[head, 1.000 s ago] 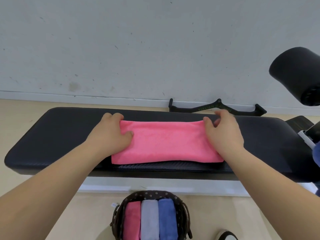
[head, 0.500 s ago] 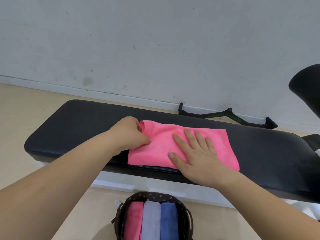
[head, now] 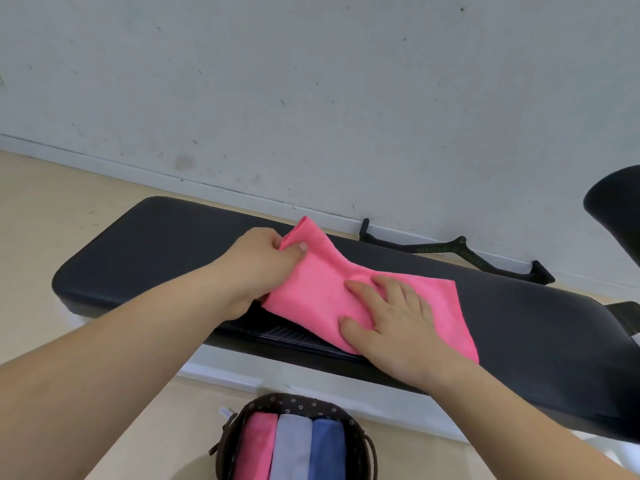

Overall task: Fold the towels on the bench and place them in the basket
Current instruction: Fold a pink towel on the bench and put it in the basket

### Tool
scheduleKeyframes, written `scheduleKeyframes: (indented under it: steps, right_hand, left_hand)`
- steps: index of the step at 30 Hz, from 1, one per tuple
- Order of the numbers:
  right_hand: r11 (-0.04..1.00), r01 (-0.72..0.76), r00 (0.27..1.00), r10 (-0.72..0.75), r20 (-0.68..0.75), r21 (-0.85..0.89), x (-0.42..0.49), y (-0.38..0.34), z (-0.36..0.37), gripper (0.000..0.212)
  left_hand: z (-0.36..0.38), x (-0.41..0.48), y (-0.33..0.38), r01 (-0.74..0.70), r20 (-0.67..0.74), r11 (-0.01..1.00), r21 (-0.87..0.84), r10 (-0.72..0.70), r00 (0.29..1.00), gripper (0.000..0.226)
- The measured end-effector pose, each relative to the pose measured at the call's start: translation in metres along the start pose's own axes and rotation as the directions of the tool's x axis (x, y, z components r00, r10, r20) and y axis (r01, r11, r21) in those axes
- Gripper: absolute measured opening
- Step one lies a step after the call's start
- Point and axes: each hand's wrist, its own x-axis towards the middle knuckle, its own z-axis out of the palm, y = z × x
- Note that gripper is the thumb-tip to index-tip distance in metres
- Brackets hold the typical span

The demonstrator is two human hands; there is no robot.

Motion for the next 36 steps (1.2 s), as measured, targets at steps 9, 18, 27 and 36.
scheduleKeyframes:
  steps: [9,18,27,36]
  right_hand:
    - [0.996,0.062,0.989,-0.070,-0.132,-0.060,0.009,-0.016,0.000,0.080]
    - [0.998,0.050,0.990,-0.054,-0.130,-0.031,0.020,-0.017,-0.002,0.088]
    - [0.902,-0.030,0.917,0.196,-0.348,0.431,-0.006,0.038,-0.045,0.020]
    - [0.581,-0.201,0.938,0.347,-0.017,0.789,-0.019,0.079,-0.029,0.040]
  left_hand:
    - [-0.018,-0.004,0.001,0.077,-0.012,0.965,-0.252,-0.083,0.996,0.023]
    - [0.007,-0.011,0.022,0.023,0.075,0.951,-0.310,0.001,0.997,0.028]
    - [0.054,-0.021,0.043,-0.046,0.142,0.979,-0.201,0.075,0.987,0.020]
    - [0.122,-0.038,0.049,-0.113,0.207,0.990,-0.084,0.128,0.970,0.022]
